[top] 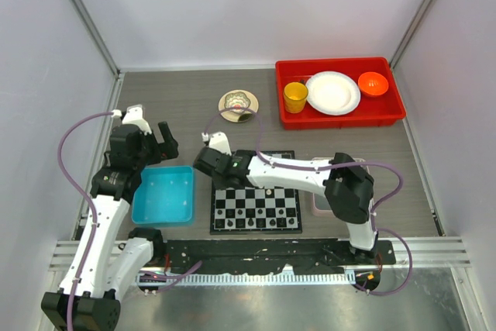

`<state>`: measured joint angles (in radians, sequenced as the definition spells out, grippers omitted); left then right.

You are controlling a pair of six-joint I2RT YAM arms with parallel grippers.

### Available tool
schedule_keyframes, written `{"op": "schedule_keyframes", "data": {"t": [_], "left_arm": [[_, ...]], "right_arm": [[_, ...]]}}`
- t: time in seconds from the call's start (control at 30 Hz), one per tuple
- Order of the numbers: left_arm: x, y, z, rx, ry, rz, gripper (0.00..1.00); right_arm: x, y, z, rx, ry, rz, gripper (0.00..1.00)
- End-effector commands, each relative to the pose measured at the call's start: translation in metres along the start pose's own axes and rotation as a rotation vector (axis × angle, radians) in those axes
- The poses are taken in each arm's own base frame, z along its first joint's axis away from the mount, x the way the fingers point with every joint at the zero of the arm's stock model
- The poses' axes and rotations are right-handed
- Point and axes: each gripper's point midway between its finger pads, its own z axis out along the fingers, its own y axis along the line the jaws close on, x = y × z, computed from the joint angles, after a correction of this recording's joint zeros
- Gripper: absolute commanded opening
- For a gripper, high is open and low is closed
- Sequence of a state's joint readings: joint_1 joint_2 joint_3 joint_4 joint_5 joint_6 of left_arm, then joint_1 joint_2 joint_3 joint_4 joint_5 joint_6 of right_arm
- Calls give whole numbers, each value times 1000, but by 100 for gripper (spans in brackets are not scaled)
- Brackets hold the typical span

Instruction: Set up the chess pieces on the board

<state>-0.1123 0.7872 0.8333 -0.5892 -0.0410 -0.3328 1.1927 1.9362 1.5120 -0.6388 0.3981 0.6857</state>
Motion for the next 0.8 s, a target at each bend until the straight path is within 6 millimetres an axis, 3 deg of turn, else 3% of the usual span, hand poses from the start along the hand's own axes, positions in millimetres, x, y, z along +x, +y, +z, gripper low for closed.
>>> {"op": "schedule_keyframes", "data": {"t": [0.0,0.17,0.33,0.57,0.77], "left_arm": [[-7,4,-4,-26,-30,7,98],[-7,8,-4,-52,-30,4,99],[-6,8,-4,-51,-26,3,98],[-7,7,-4,-42,-30,6,98],[-6,6,-4,-40,-26,7,99]], "right_arm": [[-60,-12,-29,-17,-93,40,1],[-108,-37,-28,-3,-135,81,1],[-128,-44,-1,16,-106,44,1],[-113,-44,41,43,-24,29,1],[-97,-47,57,62,9,34,1]]}}
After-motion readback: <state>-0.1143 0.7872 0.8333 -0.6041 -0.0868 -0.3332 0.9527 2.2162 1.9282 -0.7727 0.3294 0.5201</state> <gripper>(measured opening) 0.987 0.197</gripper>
